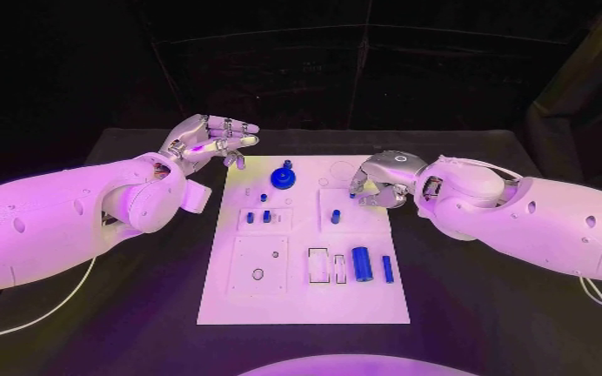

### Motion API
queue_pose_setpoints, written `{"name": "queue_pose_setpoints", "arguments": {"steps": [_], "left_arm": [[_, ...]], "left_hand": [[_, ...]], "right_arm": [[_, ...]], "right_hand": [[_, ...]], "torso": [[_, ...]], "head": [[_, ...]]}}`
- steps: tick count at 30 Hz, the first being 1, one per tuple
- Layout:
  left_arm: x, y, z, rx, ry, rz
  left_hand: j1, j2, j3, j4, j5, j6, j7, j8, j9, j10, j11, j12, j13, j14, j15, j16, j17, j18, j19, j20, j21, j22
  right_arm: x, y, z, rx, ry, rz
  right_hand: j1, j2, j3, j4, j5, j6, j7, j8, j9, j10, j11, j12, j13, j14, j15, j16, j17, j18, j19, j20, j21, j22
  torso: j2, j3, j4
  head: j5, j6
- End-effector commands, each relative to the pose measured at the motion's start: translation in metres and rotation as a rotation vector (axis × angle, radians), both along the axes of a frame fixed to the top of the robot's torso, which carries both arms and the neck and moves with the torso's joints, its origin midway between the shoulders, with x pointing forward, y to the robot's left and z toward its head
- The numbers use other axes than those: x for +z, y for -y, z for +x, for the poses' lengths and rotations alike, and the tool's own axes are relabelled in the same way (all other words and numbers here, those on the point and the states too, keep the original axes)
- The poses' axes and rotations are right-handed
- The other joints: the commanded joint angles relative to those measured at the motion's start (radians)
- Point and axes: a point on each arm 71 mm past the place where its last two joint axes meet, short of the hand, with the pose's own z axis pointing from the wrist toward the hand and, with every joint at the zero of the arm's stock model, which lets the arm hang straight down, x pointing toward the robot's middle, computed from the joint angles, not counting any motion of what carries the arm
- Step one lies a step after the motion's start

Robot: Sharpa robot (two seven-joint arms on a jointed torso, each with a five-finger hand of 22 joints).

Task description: Assemble the parts on the task board

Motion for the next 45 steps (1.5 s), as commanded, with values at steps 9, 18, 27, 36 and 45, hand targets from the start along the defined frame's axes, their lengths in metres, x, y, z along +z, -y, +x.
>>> {"name": "queue_pose_setpoints", "arguments": {"steps": [9, 18, 27, 36, 45], "left_arm": [[0.003, -0.002, -0.001, 0.008, -0.008, -0.078], [0.002, -0.004, 0.000, 0.011, -0.016, -0.074], [0.002, -0.004, 0.000, 0.010, -0.022, -0.072], [0.001, -0.005, -0.001, 0.010, -0.027, -0.071], [0.001, -0.005, -0.001, 0.009, -0.028, -0.071]], "left_hand": [[0.001, 0.008, -0.009, -0.002, -0.001, 0.002, 0.006, 0.002, -0.002, -0.003, 0.002, 0.008, 0.000, -0.019, 0.002, -0.019, -0.023, 0.013, -0.007, 0.002, -0.012, -0.007], [0.005, 0.010, -0.010, -0.004, -0.001, 0.001, 0.007, 0.002, -0.002, -0.006, 0.003, 0.009, -0.001, -0.025, 0.002, -0.027, -0.035, 0.013, -0.008, 0.002, -0.017, -0.011], [0.006, 0.010, -0.012, -0.006, -0.001, -0.001, 0.008, 0.001, -0.003, -0.008, 0.004, 0.010, -0.001, -0.029, 0.003, -0.033, -0.043, 0.013, -0.008, 0.002, -0.020, -0.013], [0.008, 0.011, -0.014, -0.008, -0.001, -0.006, 0.011, -0.001, -0.003, -0.014, 0.006, 0.011, -0.002, -0.035, 0.004, -0.042, -0.055, 0.013, -0.009, 0.003, -0.026, -0.018], [0.009, 0.011, -0.014, -0.009, -0.001, -0.006, 0.011, -0.001, -0.003, -0.015, 0.007, 0.011, -0.002, -0.035, 0.004, -0.043, -0.057, 0.013, -0.009, 0.003, -0.027, -0.018]], "right_arm": [[-0.001, -0.006, 0.003, -0.001, 0.053, -0.019], [-0.002, -0.009, 0.004, 0.004, 0.053, -0.011], [-0.008, -0.009, 0.008, -0.006, 0.002, -0.044], [-0.013, -0.011, 0.010, -0.005, -0.042, -0.078], [-0.013, -0.012, 0.010, -0.005, -0.047, -0.082]], "right_hand": [[-0.018, -0.016, 0.061, -0.019, -0.016, -0.016, 0.017, -0.007, -0.003, -0.008, 0.008, -0.013, -0.047, 0.000, 0.011, 0.014, 0.008, 0.000, 0.012, 0.004, 0.019, 0.020], [-0.028, -0.011, 0.110, -0.028, -0.025, -0.013, 0.019, -0.005, -0.002, 0.000, 0.009, -0.012, -0.072, -0.002, 0.011, 0.018, 0.009, 0.000, 0.013, 0.006, 0.027, 0.028], [-0.045, 0.006, 0.186, -0.030, -0.030, 0.019, 0.017, 0.002, 0.002, 0.034, 0.005, -0.008, -0.090, 0.007, 0.007, 0.047, 0.032, -0.008, 0.039, 0.004, 0.064, 0.084], [-0.064, 0.012, 0.257, -0.033, -0.032, 0.046, 0.012, 0.002, 0.004, 0.062, -0.002, -0.022, -0.091, 0.008, 0.003, 0.056, 0.031, -0.012, 0.048, 0.000, 0.087, 0.114], [-0.069, 0.006, 0.262, -0.033, -0.032, 0.048, 0.011, 0.001, 0.004, 0.065, -0.002, -0.024, -0.091, 0.007, 0.003, 0.057, 0.030, -0.012, 0.048, -0.001, 0.089, 0.116]], "torso": [[0.001, -0.0006, 0.0010], [0.001, 0.0003, 0.0000], [0.001, -0.0004, 0.0012], [0.000, -0.0005, 0.0007], [0.000, -0.0006, 0.0007]], "head": [[0.000, -0.005], [0.002, -0.010], [0.000, -0.013], [0.002, -0.017], [0.002, -0.017]]}}
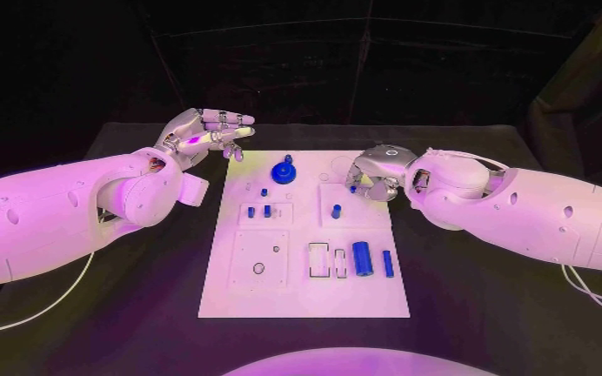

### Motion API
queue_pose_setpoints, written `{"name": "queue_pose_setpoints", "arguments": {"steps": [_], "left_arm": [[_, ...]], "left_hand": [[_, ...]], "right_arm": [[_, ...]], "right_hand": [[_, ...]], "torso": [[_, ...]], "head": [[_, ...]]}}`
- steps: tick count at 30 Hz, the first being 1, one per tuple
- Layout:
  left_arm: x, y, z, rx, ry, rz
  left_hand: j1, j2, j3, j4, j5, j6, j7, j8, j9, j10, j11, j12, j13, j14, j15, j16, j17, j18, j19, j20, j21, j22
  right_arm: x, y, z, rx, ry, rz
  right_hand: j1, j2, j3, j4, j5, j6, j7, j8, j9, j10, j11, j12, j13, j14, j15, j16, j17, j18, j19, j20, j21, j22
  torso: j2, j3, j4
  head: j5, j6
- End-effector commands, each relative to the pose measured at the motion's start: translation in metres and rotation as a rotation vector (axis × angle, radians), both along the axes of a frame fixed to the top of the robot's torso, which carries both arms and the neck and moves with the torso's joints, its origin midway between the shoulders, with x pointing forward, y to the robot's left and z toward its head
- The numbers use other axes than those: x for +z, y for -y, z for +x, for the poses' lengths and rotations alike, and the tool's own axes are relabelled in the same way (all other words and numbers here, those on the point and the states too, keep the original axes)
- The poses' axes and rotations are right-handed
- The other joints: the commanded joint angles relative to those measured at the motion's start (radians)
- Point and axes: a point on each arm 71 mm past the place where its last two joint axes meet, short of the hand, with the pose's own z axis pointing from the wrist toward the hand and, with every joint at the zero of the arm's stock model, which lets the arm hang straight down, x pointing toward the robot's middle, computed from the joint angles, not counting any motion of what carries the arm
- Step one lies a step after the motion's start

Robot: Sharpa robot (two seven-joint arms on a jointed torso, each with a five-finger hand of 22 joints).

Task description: Assemble the parts on the task board

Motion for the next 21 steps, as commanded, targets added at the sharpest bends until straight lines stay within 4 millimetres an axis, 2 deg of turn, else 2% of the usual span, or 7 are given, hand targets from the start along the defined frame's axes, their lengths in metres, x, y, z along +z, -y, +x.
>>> {"name": "queue_pose_setpoints", "arguments": {"steps": [1, 4, 5, 6, 16, 21], "left_arm": [[0.0013, 0.0010, -0.0002, -0.010, 0.001, -0.012], [0.0013, 0.0010, -0.0002, -0.010, 0.001, -0.012], [0.0013, 0.0010, -0.0002, -0.010, 0.001, -0.012], [0.0012, 0.0007, -0.0002, -0.010, -0.001, -0.012], [0.0007, -0.0011, 0.0003, -0.009, -0.006, -0.009], [0.0006, -0.0012, 0.0004, -0.009, -0.007, -0.009]], "left_hand": [[0.005, 0.007, -0.005, 0.001, -0.001, -0.002, 0.007, -0.001, -0.001, -0.008, -0.001, 0.004, -0.001, -0.008, -0.002, -0.005, -0.001, 0.014, -0.005, 0.000, -0.004, -0.001], [0.005, 0.007, -0.005, 0.001, -0.001, -0.002, 0.007, -0.001, -0.001, -0.008, -0.001, 0.004, -0.001, -0.008, -0.002, -0.005, -0.001, 0.014, -0.005, 0.000, -0.004, -0.001], [0.007, 0.008, -0.006, -0.001, -0.001, -0.005, 0.009, -0.002, -0.001, -0.011, 0.000, 0.004, -0.002, -0.011, -0.001, -0.010, -0.008, 0.014, -0.005, 0.000, -0.007, -0.004], [0.007, 0.008, -0.006, -0.001, -0.001, -0.005, 0.009, -0.002, -0.001, -0.011, 0.000, 0.004, -0.002, -0.011, -0.001, -0.010, -0.008, 0.014, -0.005, 0.000, -0.007, -0.004], [0.017, 0.013, -0.005, -0.008, 0.000, -0.007, 0.010, -0.002, -0.001, -0.015, 0.001, 0.007, -0.002, -0.015, -0.001, -0.015, -0.018, 0.014, -0.005, 0.000, -0.012, -0.008], [0.018, 0.013, -0.005, -0.009, 0.000, -0.007, 0.010, -0.002, -0.001, -0.015, 0.001, 0.007, -0.003, -0.016, -0.001, -0.016, -0.020, 0.014, -0.005, 0.000, -0.012, -0.008]], "right_arm": [[-0.0063, 0.0005, -0.0017, -0.002, -0.038, -0.029], [-0.0063, 0.0005, -0.0017, -0.002, -0.038, -0.029], [-0.0063, 0.0005, -0.0017, -0.002, -0.039, -0.030], [-0.0063, -0.0003, -0.0019, 0.000, -0.039, -0.029], [-0.0053, -0.0067, -0.0047, 0.021, -0.026, -0.035], [-0.0043, -0.0080, -0.0054, 0.026, -0.010, -0.035]], "right_hand": [[-0.007, 0.000, 0.005, 0.001, -0.004, 0.007, 0.001, 0.001, 0.001, 0.005, 0.000, -0.005, -0.001, 0.004, -0.001, 0.005, -0.001, -0.012, 0.008, -0.001, 0.003, 0.001], [-0.007, 0.000, 0.005, 0.001, -0.004, 0.007, 0.001, 0.001, 0.001, 0.005, 0.000, -0.005, -0.001, 0.004, -0.001, 0.005, -0.001, -0.012, 0.008, -0.001, 0.003, 0.001], [-0.021, -0.029, 0.018, -0.006, -0.005, 0.002, 0.002, -0.005, -0.001, 0.004, 0.002, -0.019, -0.002, 0.002, 0.000, 0.008, -0.003, -0.012, 0.006, 0.000, 0.006, 0.002], [-0.022, -0.032, 0.018, -0.007, -0.005, 0.002, 0.003, -0.005, -0.001, 0.004, 0.002, -0.020, -0.002, 0.002, 0.000, 0.008, -0.003, -0.012, 0.005, 0.000, 0.007, 0.003], [-0.022, -0.050, 0.028, -0.018, -0.005, 0.019, -0.002, 0.002, 0.002, 0.030, -0.003, -0.018, 0.002, 0.010, -0.003, 0.038, 0.025, -0.018, 0.024, -0.002, 0.028, 0.040], [-0.024, -0.054, 0.028, -0.019, -0.005, 0.020, -0.002, 0.002, 0.002, 0.032, -0.004, -0.019, 0.001, 0.011, -0.003, 0.043, 0.028, -0.019, 0.027, -0.002, 0.031, 0.045]], "torso": [[0.000, -0.0002, -0.0001], [0.000, -0.0002, -0.0001], [0.000, 0.0001, 0.0000], [0.000, 0.0000, 0.0000], [-0.001, 0.0005, -0.0006], [0.000, 0.0004, -0.0001]], "head": [[0.000, 0.000], [0.000, 0.000], [0.002, -0.004], [0.001, -0.004], [0.003, -0.012], [0.003, -0.011]]}}
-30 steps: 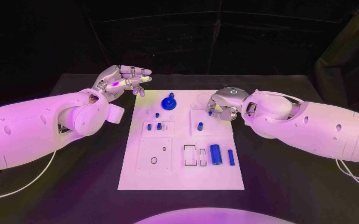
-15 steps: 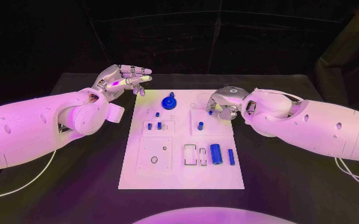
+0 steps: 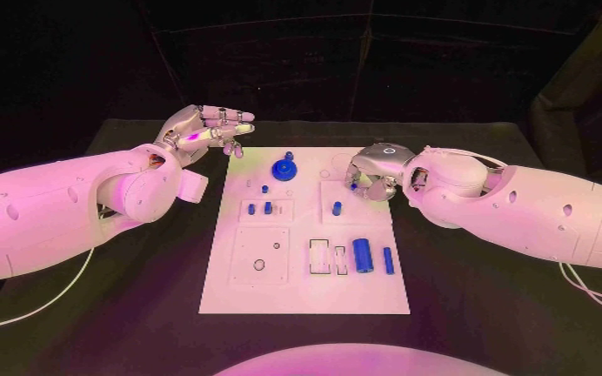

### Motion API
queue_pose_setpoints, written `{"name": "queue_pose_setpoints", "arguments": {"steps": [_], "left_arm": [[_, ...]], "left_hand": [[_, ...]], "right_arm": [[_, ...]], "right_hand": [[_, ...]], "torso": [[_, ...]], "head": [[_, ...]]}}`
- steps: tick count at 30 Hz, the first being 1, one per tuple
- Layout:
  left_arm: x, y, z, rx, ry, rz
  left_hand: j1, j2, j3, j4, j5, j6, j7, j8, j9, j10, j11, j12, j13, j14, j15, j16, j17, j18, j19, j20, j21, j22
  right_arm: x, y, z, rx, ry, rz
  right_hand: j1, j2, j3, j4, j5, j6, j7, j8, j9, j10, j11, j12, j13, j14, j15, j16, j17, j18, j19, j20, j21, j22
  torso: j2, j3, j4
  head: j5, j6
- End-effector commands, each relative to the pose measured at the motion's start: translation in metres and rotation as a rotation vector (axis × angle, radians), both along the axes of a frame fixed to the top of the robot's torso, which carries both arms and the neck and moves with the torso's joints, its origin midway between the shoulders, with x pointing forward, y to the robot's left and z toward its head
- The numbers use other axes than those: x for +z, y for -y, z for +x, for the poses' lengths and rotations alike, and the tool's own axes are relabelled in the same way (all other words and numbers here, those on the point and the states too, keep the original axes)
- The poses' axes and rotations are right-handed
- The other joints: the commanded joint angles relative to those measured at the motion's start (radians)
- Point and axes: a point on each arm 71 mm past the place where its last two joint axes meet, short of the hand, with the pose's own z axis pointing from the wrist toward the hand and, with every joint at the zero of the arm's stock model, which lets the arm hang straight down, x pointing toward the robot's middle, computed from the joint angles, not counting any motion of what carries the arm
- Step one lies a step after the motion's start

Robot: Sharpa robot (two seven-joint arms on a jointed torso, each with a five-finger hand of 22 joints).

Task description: Assemble the parts on the task board

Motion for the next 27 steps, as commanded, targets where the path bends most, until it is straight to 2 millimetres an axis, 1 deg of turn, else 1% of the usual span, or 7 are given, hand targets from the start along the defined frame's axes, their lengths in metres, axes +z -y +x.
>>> {"name": "queue_pose_setpoints", "arguments": {"steps": [1, 5, 9, 14, 18, 20, 27], "left_arm": [[0.001, 0.001, 0.000, -0.011, -0.002, -0.010], [0.001, 0.001, 0.000, -0.012, -0.003, -0.010], [0.001, 0.001, 0.000, -0.013, -0.004, -0.010], [0.001, 0.001, 0.000, -0.016, -0.007, -0.010], [0.001, 0.001, 0.000, -0.017, -0.009, -0.010], [0.000, 0.001, 0.000, -0.017, -0.010, -0.010], [0.000, 0.000, 0.000, -0.016, -0.013, -0.008]], "left_hand": [[0.009, 0.004, -0.002, -0.006, 0.000, -0.002, 0.005, -0.002, -0.001, -0.008, 0.001, 0.003, -0.001, -0.009, -0.001, -0.005, -0.001, 0.014, -0.005, 0.000, -0.005, -0.001], [0.009, 0.004, -0.002, -0.006, 0.000, -0.002, 0.005, -0.002, -0.001, -0.008, 0.001, 0.003, -0.001, -0.009, -0.001, -0.005, -0.001, 0.014, -0.005, 0.000, -0.005, -0.001], [0.011, 0.004, -0.002, -0.008, -0.001, -0.002, 0.005, -0.002, -0.001, -0.009, 0.002, 0.004, -0.001, -0.010, -0.001, -0.007, -0.003, 0.014, -0.005, 0.000, -0.005, -0.001], [0.011, 0.004, -0.002, -0.008, -0.001, -0.002, 0.005, -0.002, -0.001, -0.009, 0.002, 0.004, -0.001, -0.011, -0.001, -0.008, -0.005, 0.014, -0.005, 0.000, -0.006, -0.002], [0.011, 0.004, -0.002, -0.008, -0.001, -0.002, 0.005, -0.002, -0.001, -0.009, 0.002, 0.004, -0.001, -0.011, -0.001, -0.008, -0.005, 0.014, -0.005, 0.000, -0.006, -0.002], [0.011, 0.004, -0.002, -0.008, -0.001, -0.002, 0.005, -0.002, -0.001, -0.009, 0.002, 0.004, -0.001, -0.011, -0.001, -0.008, -0.005, 0.014, -0.005, 0.000, -0.006, -0.002], [0.011, 0.005, -0.002, -0.008, -0.001, -0.002, 0.005, -0.002, -0.001, -0.009, 0.002, 0.004, -0.001, -0.012, -0.001, -0.009, -0.007, 0.014, -0.005, 0.000, -0.006, -0.002]], "right_arm": [[-0.004, -0.001, -0.003, 0.010, -0.008, -0.030], [-0.005, -0.002, -0.002, 0.009, -0.009, -0.036], [-0.006, -0.002, -0.002, 0.005, -0.014, -0.049], [-0.005, -0.001, -0.002, -0.006, 0.011, -0.061], [-0.002, -0.002, -0.001, -0.013, 0.057, -0.041], [0.000, -0.002, -0.001, -0.011, 0.076, -0.026], [0.006, -0.004, -0.006, 0.002, 0.115, 0.036]], "right_hand": [[0.001, -0.008, 0.004, -0.003, -0.005, 0.005, 0.001, 0.002, 0.001, 0.008, 0.002, 0.001, 0.000, 0.011, -0.003, 0.003, 0.001, -0.019, 0.007, 0.000, 0.005, 0.001], [-0.001, -0.009, 0.004, -0.003, -0.005, 0.008, 0.000, 0.003, 0.001, 0.012, 0.001, 0.001, 0.000, 0.011, -0.003, 0.006, 0.002, -0.020, 0.009, 0.000, 0.007, 0.004], [0.003, -0.004, 0.009, -0.004, -0.005, 0.030, -0.006, 0.012, 0.005, 0.041, -0.007, 0.009, 0.004, 0.015, -0.008, 0.023, 0.017, -0.024, 0.024, -0.004, 0.022, 0.032], [0.033, 0.013, 0.022, -0.020, -0.005, 0.055, -0.012, 0.019, 0.010, 0.075, -0.016, 0.014, 0.007, 0.018, -0.017, 0.040, 0.031, -0.028, 0.039, -0.013, 0.042, 0.062], [0.061, 0.030, 0.036, -0.035, -0.006, 0.065, -0.013, 0.021, 0.011, 0.092, -0.018, 0.015, 0.009, 0.019, -0.020, 0.052, 0.040, -0.032, 0.049, -0.018, 0.057, 0.085], [0.068, 0.035, 0.040, -0.039, -0.005, 0.067, -0.013, 0.020, 0.011, 0.096, -0.019, 0.015, 0.010, 0.019, -0.021, 0.056, 0.043, -0.033, 0.053, -0.019, 0.064, 0.095], [0.074, 0.035, 0.046, -0.046, -0.005, 0.066, -0.012, 0.017, 0.011, 0.097, -0.017, 0.011, 0.010, 0.019, -0.021, 0.060, 0.045, -0.035, 0.056, -0.020, 0.072, 0.105]], "torso": [[0.000, 0.0001, -0.0002], [0.000, -0.0003, 0.0001], [0.000, -0.0004, 0.0002], [0.000, -0.0001, -0.0004], [0.000, -0.0002, -0.0002], [0.000, -0.0001, -0.0005], [-0.001, 0.0000, -0.0006]], "head": [[0.000, 0.000], [0.000, 0.000], [0.000, 0.000], [0.000, 0.000], [0.000, 0.000], [0.000, -0.001], [0.001, -0.002]]}}
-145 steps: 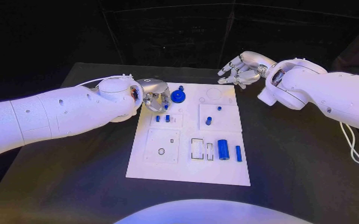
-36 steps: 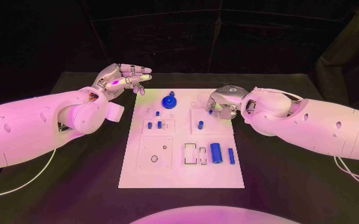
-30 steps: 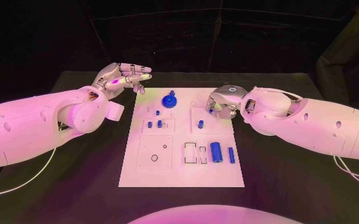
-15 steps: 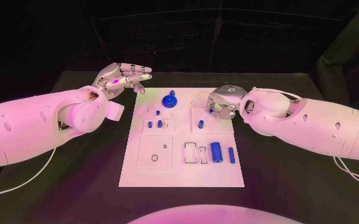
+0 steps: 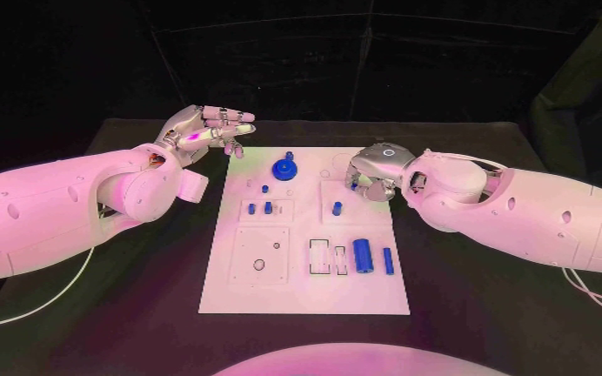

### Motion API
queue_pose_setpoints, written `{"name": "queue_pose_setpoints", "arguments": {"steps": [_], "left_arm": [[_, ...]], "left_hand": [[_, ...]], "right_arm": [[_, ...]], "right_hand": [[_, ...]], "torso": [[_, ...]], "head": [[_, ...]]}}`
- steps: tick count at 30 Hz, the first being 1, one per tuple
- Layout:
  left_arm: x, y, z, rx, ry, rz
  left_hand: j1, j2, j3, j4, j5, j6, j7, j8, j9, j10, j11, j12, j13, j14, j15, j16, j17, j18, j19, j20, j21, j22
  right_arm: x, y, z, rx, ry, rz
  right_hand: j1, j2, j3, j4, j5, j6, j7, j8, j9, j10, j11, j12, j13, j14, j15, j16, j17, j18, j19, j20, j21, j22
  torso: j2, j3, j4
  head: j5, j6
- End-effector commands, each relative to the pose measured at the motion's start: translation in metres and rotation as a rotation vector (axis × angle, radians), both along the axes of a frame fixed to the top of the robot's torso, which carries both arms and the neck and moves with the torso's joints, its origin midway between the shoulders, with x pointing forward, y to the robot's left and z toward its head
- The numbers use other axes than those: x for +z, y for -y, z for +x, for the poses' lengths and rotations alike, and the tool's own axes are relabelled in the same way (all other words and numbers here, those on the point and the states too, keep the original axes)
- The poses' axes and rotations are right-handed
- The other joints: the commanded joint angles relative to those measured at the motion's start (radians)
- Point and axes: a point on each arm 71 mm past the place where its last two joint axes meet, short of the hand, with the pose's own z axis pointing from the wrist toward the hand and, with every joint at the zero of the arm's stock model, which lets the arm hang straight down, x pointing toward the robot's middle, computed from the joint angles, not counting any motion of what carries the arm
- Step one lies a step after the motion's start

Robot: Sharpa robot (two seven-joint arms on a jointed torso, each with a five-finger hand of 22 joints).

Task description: Assemble the parts on the task board

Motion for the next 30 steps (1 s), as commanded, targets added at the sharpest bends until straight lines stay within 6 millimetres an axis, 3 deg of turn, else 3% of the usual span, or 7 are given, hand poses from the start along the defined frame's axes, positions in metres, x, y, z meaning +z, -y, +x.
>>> {"name": "queue_pose_setpoints", "arguments": {"steps": [1, 18, 26, 30], "left_arm": [[0.001, 0.000, 0.000, -0.010, -0.003, -0.008], [0.000, -0.002, 0.001, -0.005, -0.006, -0.005], [0.000, 0.000, 0.002, -0.006, -0.004, -0.005], [0.000, 0.001, 0.003, -0.010, -0.002, -0.007]], "left_hand": [[0.007, 0.000, 0.001, -0.006, -0.001, -0.002, 0.005, -0.002, -0.001, -0.006, -0.002, 0.004, -0.001, -0.006, 0.000, -0.005, -0.001, 0.014, -0.005, 0.000, -0.006, -0.001], [0.006, 0.000, -0.001, -0.006, 0.000, -0.004, 0.007, -0.002, -0.001, -0.008, -0.001, 0.004, -0.002, -0.008, 0.000, -0.007, -0.005, 0.014, -0.005, 0.001, -0.007, -0.002], [0.006, 0.000, -0.001, -0.006, 0.000, -0.005, 0.007, -0.003, -0.001, -0.009, 0.000, 0.004, -0.002, -0.009, 0.001, -0.008, -0.006, 0.014, -0.006, 0.001, -0.008, -0.003], [0.006, 0.000, -0.001, -0.006, 0.000, -0.005, 0.007, -0.003, -0.001, -0.009, 0.000, 0.004, -0.002, -0.009, 0.001, -0.008, -0.006, 0.014, -0.006, 0.001, -0.008, -0.003]], "right_arm": [[0.008, -0.001, -0.002, 0.006, 0.056, 0.053], [0.028, 0.009, -0.021, 0.010, 0.075, 0.176], [0.052, -0.016, -0.041, 0.090, 0.100, 0.295], [0.056, -0.039, -0.048, 0.146, 0.095, 0.331]], "right_hand": [[0.006, 0.002, 0.004, -0.005, 0.004, 0.005, 0.000, 0.002, 0.001, 0.012, -0.004, 0.001, 0.001, 0.012, -0.006, 0.006, 0.002, -0.019, 0.005, 0.000, 0.007, 0.003], [0.000, -0.006, 0.002, -0.006, 0.004, -0.002, 0.003, -0.005, -0.002, 0.005, -0.001, -0.006, 0.000, 0.012, -0.003, 0.012, 0.005, -0.020, 0.005, 0.002, 0.013, 0.010], [0.001, -0.008, 0.003, -0.009, 0.004, -0.004, 0.004, -0.007, -0.002, 0.003, 0.000, -0.009, -0.001, 0.013, -0.002, 0.015, 0.009, -0.020, 0.004, 0.003, 0.015, 0.012], [0.000, -0.008, 0.004, -0.009, 0.004, -0.004, 0.005, -0.008, -0.002, 0.002, 0.001, -0.010, -0.001, 0.013, -0.002, 0.015, 0.008, -0.020, 0.004, 0.003, 0.016, 0.013]], "torso": [[-0.001, -0.0001, 0.0001], [-0.001, -0.0012, 0.0012], [-0.001, -0.0006, 0.0006], [0.000, -0.0017, 0.0010]], "head": [[0.000, -0.001], [0.005, 0.003], [0.018, 0.005], [0.036, 0.002]]}}
